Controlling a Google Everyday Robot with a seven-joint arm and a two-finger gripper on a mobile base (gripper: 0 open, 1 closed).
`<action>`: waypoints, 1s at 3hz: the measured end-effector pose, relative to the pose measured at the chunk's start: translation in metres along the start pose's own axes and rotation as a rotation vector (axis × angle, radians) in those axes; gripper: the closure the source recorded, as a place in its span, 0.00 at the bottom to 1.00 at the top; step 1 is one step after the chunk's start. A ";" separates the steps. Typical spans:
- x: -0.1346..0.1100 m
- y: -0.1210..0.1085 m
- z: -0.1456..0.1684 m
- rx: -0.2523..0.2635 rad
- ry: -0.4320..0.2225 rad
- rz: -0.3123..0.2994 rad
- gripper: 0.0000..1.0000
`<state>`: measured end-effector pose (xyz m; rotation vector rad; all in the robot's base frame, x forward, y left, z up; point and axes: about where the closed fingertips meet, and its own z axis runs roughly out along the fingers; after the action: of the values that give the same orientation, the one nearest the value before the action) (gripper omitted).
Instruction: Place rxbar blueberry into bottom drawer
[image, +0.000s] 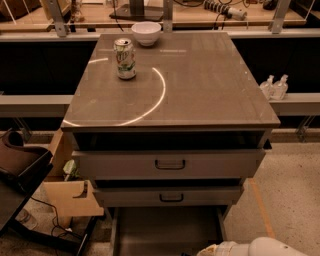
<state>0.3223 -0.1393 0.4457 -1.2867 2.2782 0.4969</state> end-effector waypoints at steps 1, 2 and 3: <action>-0.015 -0.008 0.025 0.004 -0.027 0.016 1.00; -0.048 -0.023 0.067 0.012 -0.097 0.058 1.00; -0.081 -0.032 0.105 -0.006 -0.179 0.078 1.00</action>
Offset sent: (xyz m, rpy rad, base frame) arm 0.1059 0.1052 -0.0543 0.1874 -0.0508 -0.1330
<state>0.4101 -0.0440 0.4020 -1.1124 2.1844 0.6201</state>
